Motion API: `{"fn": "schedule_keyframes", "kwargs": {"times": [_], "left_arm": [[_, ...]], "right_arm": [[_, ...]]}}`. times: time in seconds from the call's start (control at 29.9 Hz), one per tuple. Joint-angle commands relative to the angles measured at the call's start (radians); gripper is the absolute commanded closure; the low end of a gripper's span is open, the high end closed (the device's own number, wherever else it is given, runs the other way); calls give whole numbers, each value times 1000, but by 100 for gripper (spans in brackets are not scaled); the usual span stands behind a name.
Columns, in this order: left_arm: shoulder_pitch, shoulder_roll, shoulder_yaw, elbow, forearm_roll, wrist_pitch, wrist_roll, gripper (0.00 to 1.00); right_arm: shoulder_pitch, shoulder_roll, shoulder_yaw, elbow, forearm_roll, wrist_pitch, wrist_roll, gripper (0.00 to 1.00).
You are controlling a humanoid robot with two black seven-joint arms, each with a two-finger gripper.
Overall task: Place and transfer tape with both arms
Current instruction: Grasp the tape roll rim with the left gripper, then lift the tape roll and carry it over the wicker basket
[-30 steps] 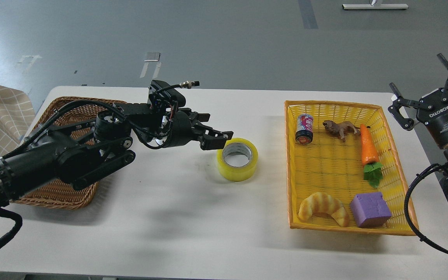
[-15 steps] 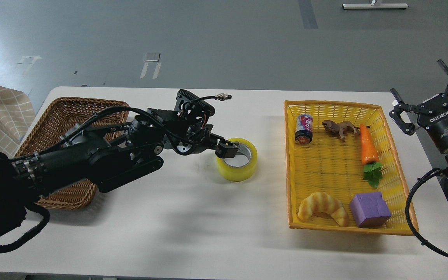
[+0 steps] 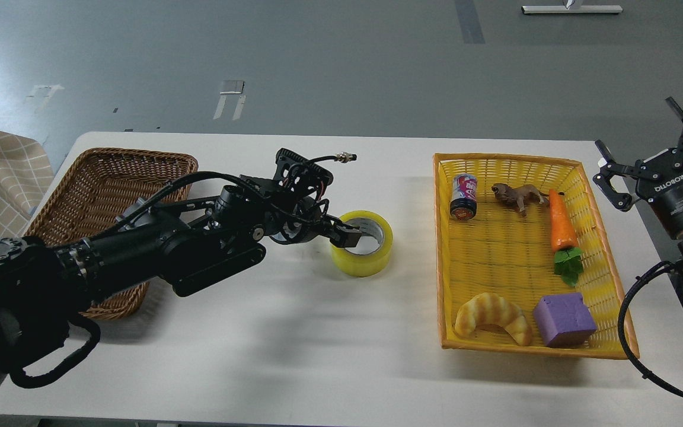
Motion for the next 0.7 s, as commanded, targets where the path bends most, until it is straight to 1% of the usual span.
{"fn": "schedule_keyframes", "kwargs": {"times": [0.0,0.03,0.07,0.1,0.13,0.23,0.4,0.67], "left_arm": [[-1,-12,6,4,-1,1,-17,35],[0,-14,9,5,-1,1,-26,50],[0,-14,8,5,-2,1,-34,60],[0,-14,11,5,-2,1,-61,78],[2,-14,14,5,-1,-2,-92,100],[0,-15,26,5,8,1,-136,100],[-4,-26,66,6,15,1,-137,100],[-32,12,66,16,16,7,-141,100]], "right_arm": [[-2,0,0,0,0,0,0,0],[-2,0,0,0,0,0,0,0],[-2,0,0,0,0,0,0,0],[-3,0,0,0,0,0,0,0],[-6,0,0,0,0,0,0,0],[-6,0,0,-2,0,0,0,0],[-6,0,2,-2,0,0,2,0],[-8,9,2,-5,0,0,2,0]]}}
